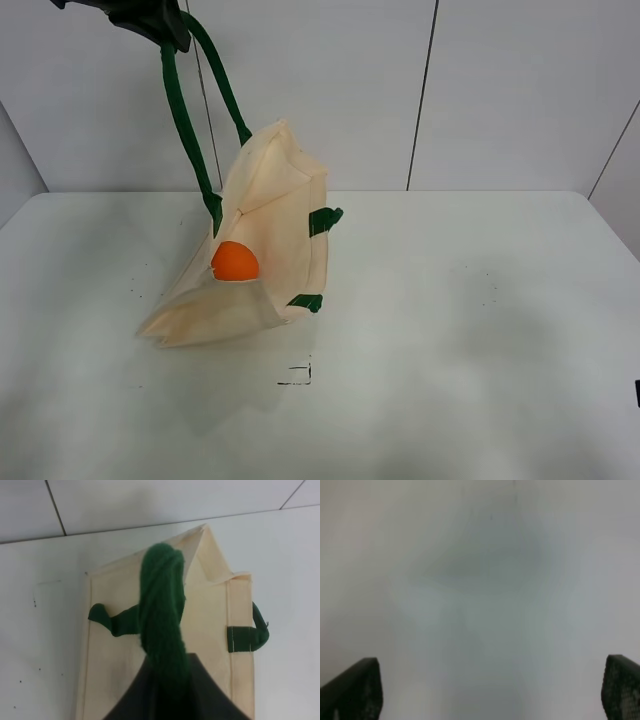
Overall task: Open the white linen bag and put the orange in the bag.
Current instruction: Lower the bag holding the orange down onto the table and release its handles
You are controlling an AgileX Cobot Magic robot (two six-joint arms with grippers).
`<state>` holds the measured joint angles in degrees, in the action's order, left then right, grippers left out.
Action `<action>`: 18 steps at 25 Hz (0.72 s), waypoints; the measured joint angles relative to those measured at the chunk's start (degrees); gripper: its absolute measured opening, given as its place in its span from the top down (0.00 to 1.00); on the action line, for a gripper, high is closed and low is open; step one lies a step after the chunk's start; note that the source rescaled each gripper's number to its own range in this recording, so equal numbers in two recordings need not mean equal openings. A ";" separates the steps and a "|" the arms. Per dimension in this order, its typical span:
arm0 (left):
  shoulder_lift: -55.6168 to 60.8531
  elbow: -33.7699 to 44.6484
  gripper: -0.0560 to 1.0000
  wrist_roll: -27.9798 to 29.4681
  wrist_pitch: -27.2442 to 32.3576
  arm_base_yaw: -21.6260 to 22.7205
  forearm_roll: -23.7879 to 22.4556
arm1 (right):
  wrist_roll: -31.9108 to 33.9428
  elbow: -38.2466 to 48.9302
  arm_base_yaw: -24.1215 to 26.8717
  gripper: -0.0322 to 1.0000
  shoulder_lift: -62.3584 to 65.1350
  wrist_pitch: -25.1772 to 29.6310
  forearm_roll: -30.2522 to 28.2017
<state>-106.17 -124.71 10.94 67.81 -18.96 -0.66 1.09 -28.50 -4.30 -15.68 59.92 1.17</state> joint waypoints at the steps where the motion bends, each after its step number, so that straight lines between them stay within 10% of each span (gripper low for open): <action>1: 0.00 0.00 0.95 0.00 0.00 0.00 0.00 | 0.00 0.14 0.00 0.00 2.67 -0.40 -0.03; 18: 0.00 0.00 0.95 -0.04 0.00 0.00 -0.05 | 0.00 0.35 2.10 0.00 15.14 -0.87 0.01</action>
<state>-106.17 -124.71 10.90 67.81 -18.96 -0.72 1.09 -28.15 -2.20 -0.54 59.05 1.18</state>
